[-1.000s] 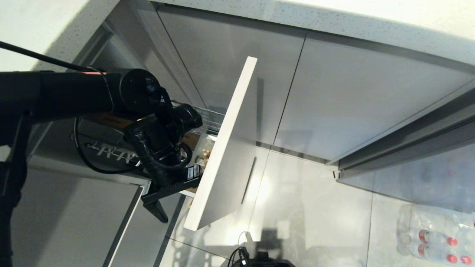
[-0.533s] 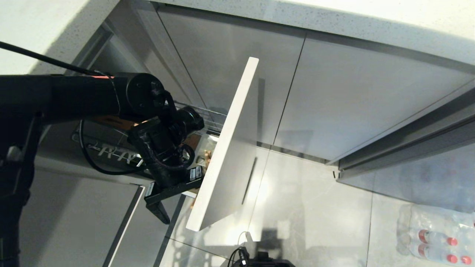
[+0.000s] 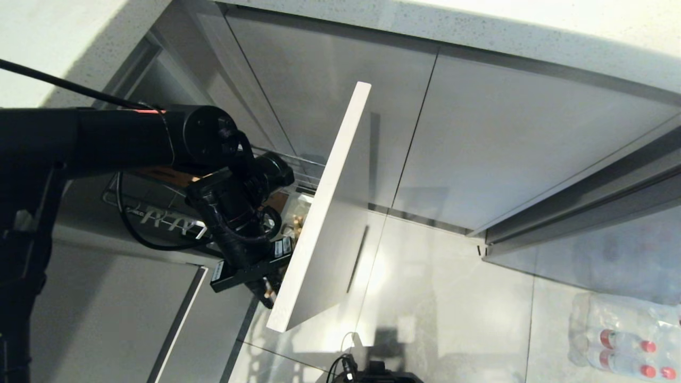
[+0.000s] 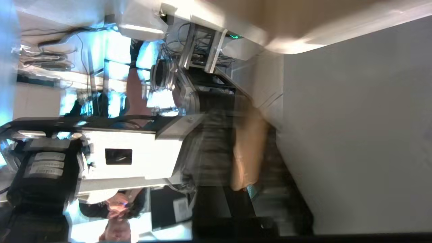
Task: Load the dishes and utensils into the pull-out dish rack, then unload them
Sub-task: Take the chopsticks out of the cupboard
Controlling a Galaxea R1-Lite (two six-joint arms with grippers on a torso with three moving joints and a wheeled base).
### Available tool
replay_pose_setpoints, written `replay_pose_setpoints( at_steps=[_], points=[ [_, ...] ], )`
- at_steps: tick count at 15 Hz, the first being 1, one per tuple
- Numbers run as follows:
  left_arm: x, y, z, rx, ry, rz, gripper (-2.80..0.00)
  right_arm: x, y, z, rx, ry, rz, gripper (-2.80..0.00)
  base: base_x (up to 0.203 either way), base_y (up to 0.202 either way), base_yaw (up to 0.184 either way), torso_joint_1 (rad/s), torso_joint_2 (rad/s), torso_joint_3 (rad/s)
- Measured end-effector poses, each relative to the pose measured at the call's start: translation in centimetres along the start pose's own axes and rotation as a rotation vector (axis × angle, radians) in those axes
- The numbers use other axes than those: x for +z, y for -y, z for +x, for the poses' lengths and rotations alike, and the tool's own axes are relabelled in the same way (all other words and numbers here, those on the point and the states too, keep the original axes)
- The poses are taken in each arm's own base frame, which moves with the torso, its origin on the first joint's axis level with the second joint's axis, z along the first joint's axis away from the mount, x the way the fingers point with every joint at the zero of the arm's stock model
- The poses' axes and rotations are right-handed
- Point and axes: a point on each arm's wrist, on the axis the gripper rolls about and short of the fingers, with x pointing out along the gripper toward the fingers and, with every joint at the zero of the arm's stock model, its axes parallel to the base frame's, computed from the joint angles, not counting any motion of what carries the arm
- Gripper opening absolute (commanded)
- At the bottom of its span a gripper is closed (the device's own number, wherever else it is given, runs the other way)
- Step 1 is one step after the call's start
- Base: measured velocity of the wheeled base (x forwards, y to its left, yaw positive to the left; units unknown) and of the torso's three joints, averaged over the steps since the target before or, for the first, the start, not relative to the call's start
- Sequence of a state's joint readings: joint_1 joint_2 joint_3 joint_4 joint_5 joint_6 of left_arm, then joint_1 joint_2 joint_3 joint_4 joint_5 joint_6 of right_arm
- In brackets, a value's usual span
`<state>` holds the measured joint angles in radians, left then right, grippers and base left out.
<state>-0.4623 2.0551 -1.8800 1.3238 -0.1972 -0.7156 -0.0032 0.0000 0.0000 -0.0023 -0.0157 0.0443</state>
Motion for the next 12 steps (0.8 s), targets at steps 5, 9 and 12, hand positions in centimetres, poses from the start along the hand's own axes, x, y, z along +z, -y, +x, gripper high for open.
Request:
replay_pose_setpoints(
  at_steps=[5, 9, 12],
  points=[
    [-0.1, 0.0, 0.0, 0.002, 0.0, 0.0, -2.8, 0.0, 0.0, 0.0, 0.0, 0.0, 0.0, -2.8, 0.0, 0.0, 0.0, 0.0, 0.0, 0.0],
    [-0.6, 0.4, -0.9, -0.03, 0.02, -0.04, -2.8, 0.0, 0.0, 0.0, 0.0, 0.0, 0.0, -2.8, 0.0, 0.0, 0.0, 0.0, 0.0, 0.0],
    [-1.5, 0.4, -2.7, -0.085, 0.054, -0.055, -2.8, 0.0, 0.0, 0.0, 0.0, 0.0, 0.0, -2.8, 0.0, 0.0, 0.0, 0.0, 0.0, 0.0]
  ],
)
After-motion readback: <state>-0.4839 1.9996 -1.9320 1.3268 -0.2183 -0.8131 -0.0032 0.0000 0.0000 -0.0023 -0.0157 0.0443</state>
